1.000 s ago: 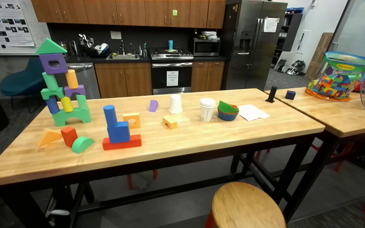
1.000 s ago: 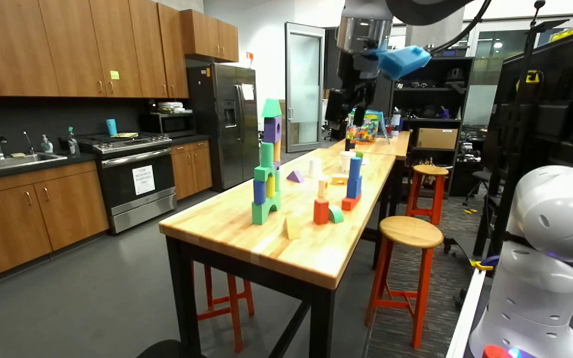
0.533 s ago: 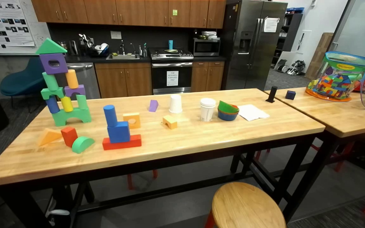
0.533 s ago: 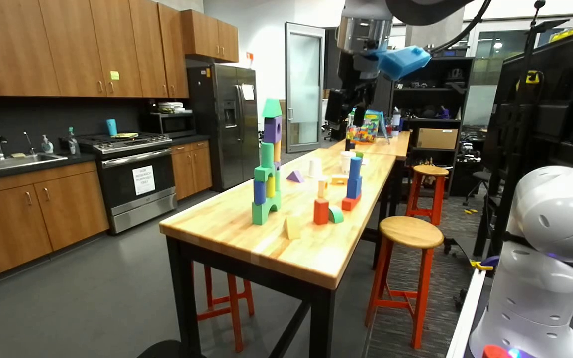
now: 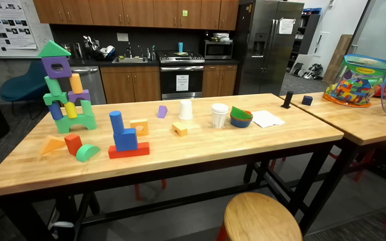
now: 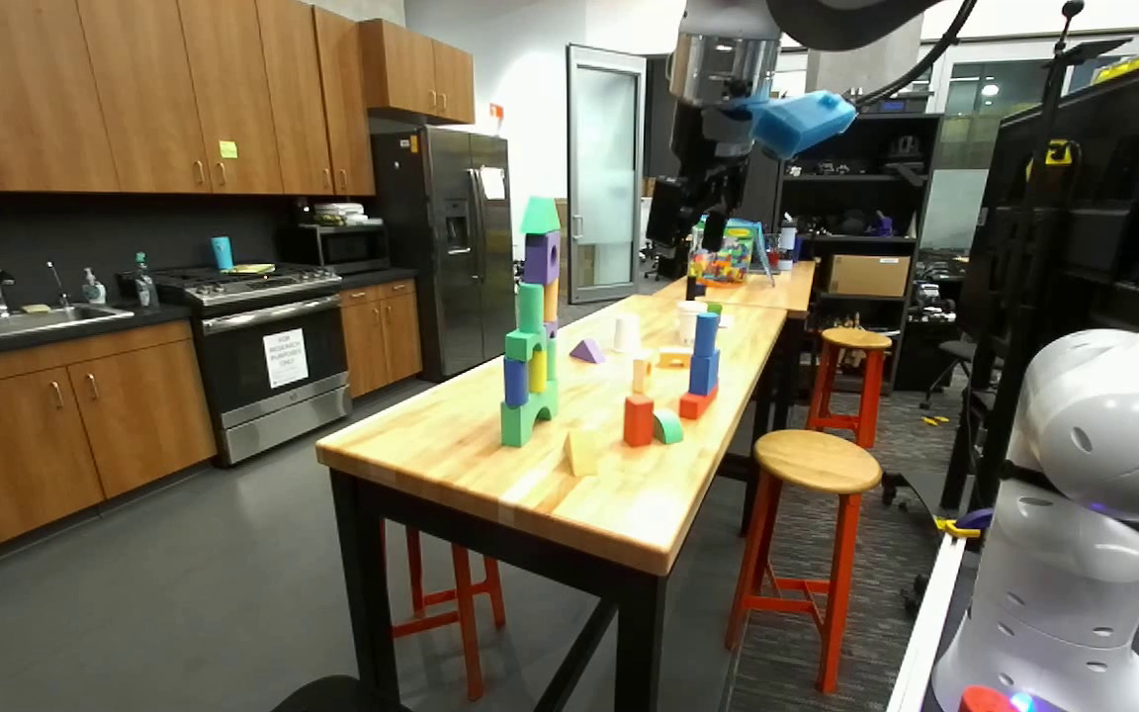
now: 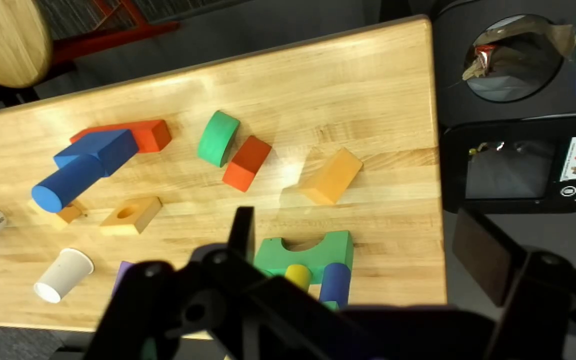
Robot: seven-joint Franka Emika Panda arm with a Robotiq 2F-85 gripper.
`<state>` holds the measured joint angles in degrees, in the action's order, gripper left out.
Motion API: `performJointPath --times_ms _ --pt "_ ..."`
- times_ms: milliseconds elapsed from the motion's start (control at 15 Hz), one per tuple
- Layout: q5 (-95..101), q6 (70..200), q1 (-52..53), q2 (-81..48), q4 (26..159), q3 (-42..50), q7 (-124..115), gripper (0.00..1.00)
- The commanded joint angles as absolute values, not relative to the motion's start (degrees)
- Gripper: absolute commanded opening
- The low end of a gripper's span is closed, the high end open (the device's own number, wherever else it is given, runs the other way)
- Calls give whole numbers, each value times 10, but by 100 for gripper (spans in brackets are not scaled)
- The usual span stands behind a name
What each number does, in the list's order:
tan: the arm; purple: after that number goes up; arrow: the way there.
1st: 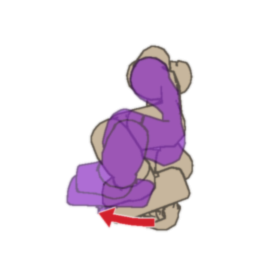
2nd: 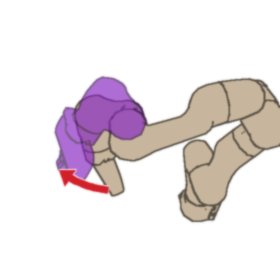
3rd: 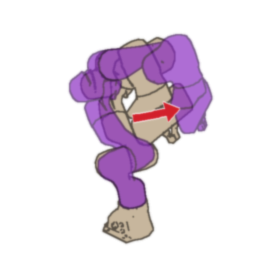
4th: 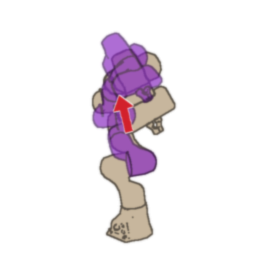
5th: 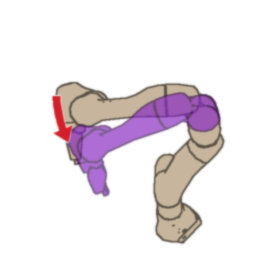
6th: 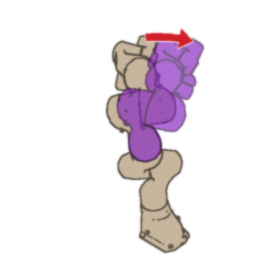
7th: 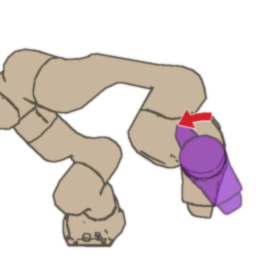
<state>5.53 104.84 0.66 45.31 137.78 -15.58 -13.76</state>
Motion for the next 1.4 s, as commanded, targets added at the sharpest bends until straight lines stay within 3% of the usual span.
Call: performJointPath --times_ms 0,1333 --pt "62 1047 18 450 1376 -148 -144 100" --pt "42 1042 42 471 1387 -144 -143 100"
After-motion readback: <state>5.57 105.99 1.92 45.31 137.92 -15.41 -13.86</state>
